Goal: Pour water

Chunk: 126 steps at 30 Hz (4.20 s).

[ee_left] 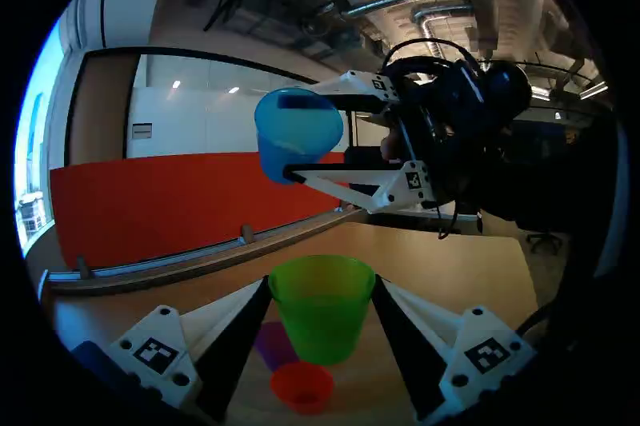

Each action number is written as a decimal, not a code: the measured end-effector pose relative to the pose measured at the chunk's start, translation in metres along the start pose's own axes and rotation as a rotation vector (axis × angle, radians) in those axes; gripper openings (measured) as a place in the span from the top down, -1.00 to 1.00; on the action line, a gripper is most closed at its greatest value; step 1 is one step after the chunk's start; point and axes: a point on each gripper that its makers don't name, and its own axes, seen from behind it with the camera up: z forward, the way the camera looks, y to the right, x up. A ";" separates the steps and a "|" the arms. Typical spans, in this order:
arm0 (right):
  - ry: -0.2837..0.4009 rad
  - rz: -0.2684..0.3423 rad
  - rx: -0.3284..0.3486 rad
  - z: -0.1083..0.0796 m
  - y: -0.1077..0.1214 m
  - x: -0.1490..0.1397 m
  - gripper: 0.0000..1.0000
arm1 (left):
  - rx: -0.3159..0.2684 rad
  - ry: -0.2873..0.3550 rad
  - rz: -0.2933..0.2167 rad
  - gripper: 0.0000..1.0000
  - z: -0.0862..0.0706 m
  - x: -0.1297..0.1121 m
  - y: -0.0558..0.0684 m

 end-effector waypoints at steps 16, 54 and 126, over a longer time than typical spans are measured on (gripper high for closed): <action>-0.024 0.477 0.025 -0.001 0.001 -0.011 -0.81 | 0.004 0.000 -0.001 -0.78 -0.001 0.003 0.000; -0.109 0.993 0.148 -0.018 -0.016 -0.027 -0.81 | -0.027 -0.079 -0.005 -0.78 -0.006 -0.002 0.011; -0.443 0.941 0.470 -0.100 -0.196 -0.149 -0.82 | -0.223 -0.404 0.061 -0.79 0.005 -0.152 0.099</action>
